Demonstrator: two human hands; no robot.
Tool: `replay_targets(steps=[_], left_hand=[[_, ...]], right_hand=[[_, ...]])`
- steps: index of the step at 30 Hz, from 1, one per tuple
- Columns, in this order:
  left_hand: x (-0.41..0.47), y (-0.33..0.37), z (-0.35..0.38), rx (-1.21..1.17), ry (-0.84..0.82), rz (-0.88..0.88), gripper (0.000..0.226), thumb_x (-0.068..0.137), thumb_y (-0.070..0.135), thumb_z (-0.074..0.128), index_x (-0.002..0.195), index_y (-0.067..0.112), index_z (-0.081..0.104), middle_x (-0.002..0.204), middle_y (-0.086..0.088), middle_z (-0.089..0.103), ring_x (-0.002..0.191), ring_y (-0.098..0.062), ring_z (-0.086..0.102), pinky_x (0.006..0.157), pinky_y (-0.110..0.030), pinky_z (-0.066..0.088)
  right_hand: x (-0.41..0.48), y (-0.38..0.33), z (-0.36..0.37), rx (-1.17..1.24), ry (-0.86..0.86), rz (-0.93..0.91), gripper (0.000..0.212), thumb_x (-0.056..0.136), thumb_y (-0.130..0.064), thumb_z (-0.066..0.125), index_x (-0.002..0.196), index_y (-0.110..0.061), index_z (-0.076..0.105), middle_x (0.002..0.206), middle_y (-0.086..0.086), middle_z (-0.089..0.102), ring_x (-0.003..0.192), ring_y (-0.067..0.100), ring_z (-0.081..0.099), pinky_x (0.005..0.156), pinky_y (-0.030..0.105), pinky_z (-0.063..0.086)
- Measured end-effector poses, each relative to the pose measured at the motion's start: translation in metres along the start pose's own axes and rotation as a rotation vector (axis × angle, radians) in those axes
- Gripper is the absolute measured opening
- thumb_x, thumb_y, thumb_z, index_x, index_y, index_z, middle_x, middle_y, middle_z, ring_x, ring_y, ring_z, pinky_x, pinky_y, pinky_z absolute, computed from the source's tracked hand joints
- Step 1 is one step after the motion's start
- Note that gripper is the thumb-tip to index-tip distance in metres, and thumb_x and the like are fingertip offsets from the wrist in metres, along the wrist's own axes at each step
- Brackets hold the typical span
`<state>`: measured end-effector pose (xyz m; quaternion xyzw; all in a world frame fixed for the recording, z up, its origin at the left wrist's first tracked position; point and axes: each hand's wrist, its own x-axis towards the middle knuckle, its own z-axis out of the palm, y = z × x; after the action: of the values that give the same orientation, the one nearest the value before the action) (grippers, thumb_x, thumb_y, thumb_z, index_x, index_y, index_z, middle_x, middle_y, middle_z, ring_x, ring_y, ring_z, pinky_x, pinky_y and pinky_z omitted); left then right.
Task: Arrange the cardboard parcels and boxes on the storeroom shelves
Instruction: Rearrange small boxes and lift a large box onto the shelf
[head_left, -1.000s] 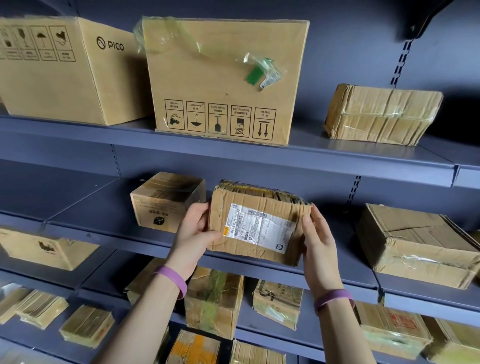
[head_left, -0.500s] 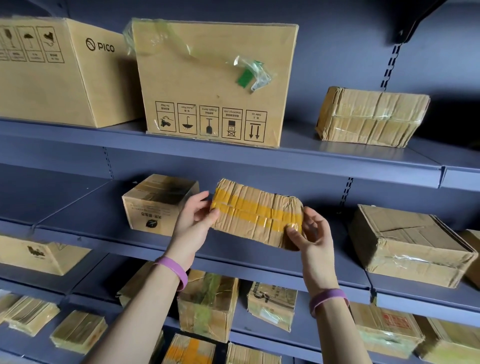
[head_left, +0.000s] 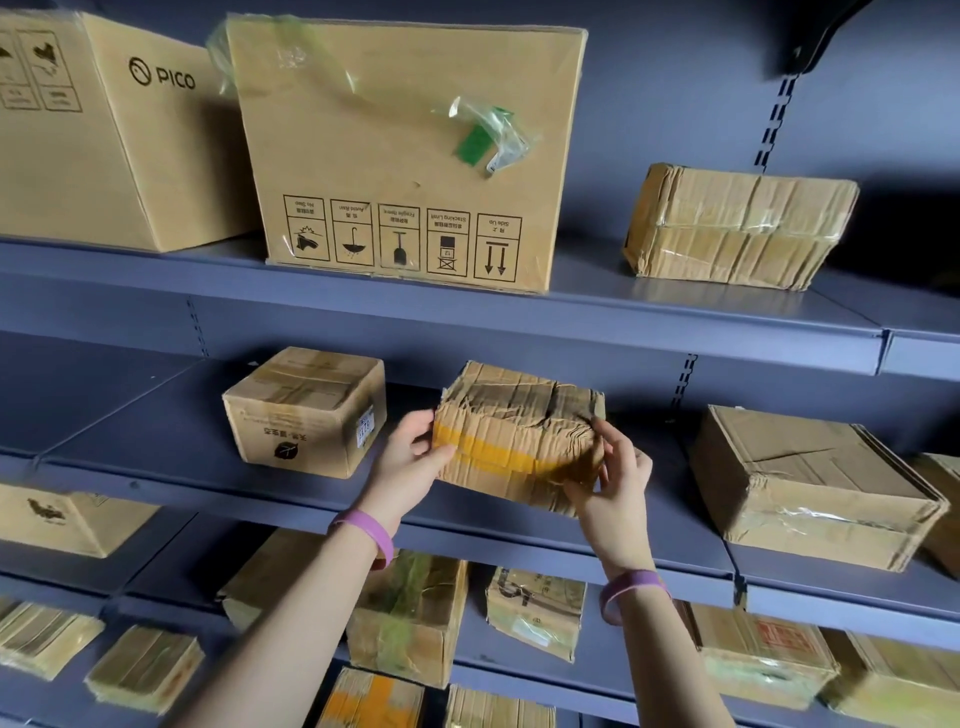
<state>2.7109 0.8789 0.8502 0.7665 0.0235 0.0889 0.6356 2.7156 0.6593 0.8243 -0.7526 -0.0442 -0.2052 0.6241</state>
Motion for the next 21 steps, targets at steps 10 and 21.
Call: replay_targets(steps=[10, 21], left_hand=[[0.010, -0.029, 0.024, 0.040, 0.045, -0.160, 0.027, 0.094, 0.002, 0.063, 0.113, 0.015, 0.050, 0.101, 0.014, 0.054, 0.098, -0.007, 0.057, 0.076, -0.014, 0.045], [0.009, 0.010, 0.027, 0.137, -0.103, 0.228, 0.041, 0.096, 0.011, 0.059, 0.133, 0.029, 0.055, 0.131, 0.021, 0.052, 0.119, 0.012, 0.044, 0.097, -0.005, 0.029]], right_hand=[[0.007, 0.022, 0.002, -0.050, -0.059, 0.093, 0.071, 0.077, 0.016, 0.067, 0.128, -0.030, 0.049, 0.116, -0.006, 0.037, 0.119, 0.019, 0.044, 0.097, 0.009, 0.037], [0.003, 0.010, -0.016, -0.083, 0.028, 0.068, 0.063, 0.081, 0.001, 0.076, 0.132, -0.027, 0.052, 0.129, -0.016, 0.047, 0.130, 0.009, 0.045, 0.108, 0.026, 0.034]])
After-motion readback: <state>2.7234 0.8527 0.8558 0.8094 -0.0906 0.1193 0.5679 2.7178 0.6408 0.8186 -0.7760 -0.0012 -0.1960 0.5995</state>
